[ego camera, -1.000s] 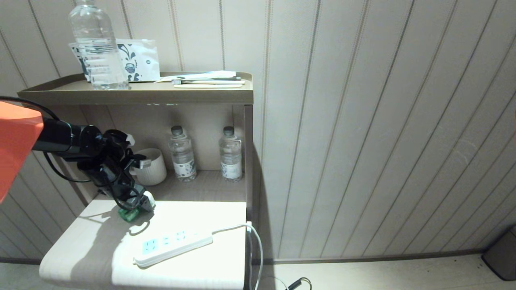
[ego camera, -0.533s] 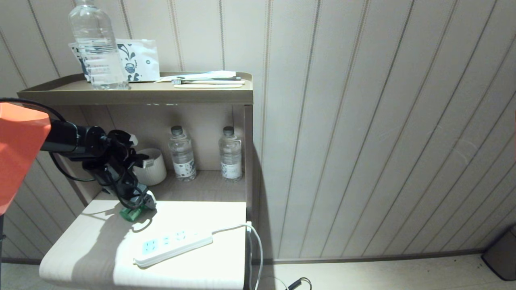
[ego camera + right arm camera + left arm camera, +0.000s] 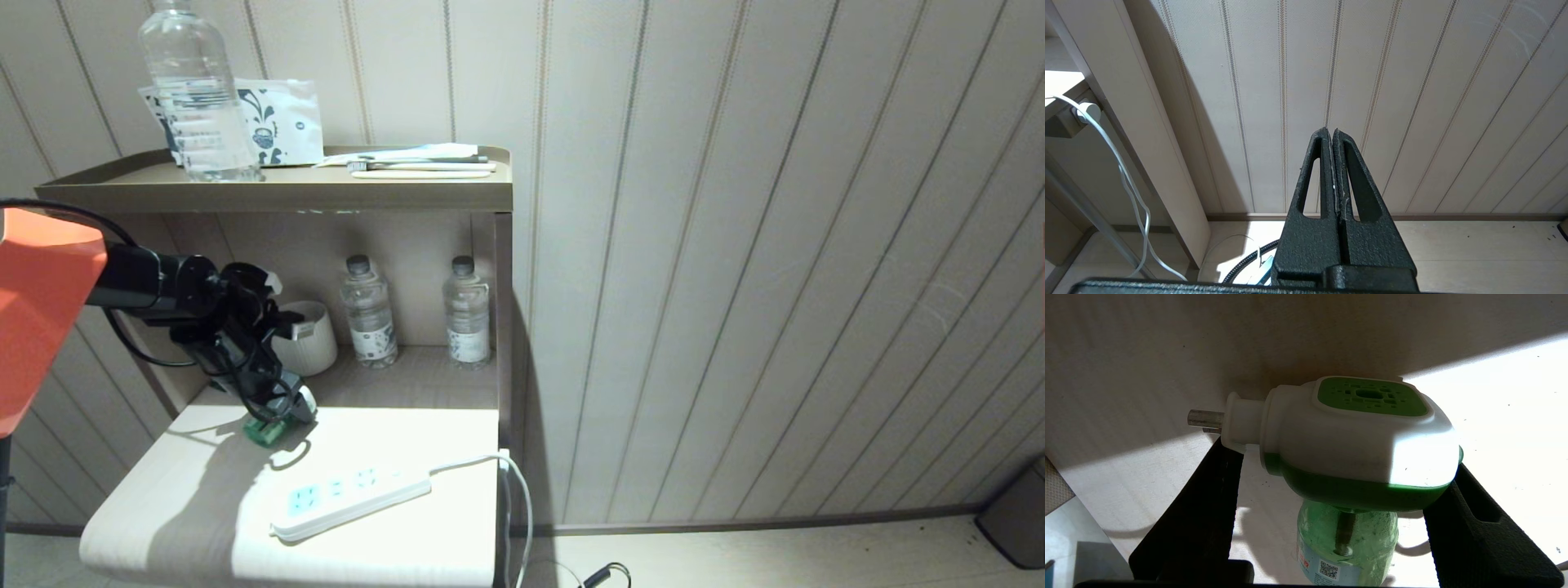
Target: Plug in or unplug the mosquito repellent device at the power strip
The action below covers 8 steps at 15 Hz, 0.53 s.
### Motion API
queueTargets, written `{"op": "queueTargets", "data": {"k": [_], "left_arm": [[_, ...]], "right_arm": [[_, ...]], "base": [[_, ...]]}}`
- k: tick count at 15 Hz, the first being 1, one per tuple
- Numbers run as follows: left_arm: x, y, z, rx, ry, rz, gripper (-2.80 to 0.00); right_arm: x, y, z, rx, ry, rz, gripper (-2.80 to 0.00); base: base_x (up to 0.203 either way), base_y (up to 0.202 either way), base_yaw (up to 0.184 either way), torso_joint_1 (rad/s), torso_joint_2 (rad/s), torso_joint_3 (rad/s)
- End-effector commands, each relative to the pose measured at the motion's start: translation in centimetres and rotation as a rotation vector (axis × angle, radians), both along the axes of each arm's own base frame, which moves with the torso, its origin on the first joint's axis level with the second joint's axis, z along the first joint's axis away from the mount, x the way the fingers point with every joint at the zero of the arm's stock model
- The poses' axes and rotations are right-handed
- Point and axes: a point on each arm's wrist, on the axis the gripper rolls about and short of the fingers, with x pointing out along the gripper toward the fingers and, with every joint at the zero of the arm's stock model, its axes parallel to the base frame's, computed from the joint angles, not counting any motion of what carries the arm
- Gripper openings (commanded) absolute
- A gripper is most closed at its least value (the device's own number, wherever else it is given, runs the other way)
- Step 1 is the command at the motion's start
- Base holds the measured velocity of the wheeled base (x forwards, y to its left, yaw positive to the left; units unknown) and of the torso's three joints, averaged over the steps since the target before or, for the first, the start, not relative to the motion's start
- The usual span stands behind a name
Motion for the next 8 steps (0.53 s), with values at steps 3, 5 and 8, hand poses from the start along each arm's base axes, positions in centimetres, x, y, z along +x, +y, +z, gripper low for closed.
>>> {"op": "queueTargets", "data": {"k": [3,5,8], "left_arm": [[-0.30,0.02,0.13,-0.001,0.006,0.004,-2.80],[-0.39,0.02,0.32,-0.001,0.003,0.004,-2.80],[-0.68,0.00,0.74,-0.012,-0.003,0.010,-2.80]], "right_arm": [[0.00,0.00,0.00,0.000,0.000,0.000,-2.80],[0.00,0.00,0.00,0.000,0.000,0.000,-2.80],[0.00,0.00,0.00,0.000,0.000,0.001,-2.80]], "base": [[0.000,0.000,0.000,0.000,0.00,0.000],[0.000,0.000,0.000,0.000,0.00,0.000],[0.000,0.000,0.000,0.000,0.00,0.000]]}}
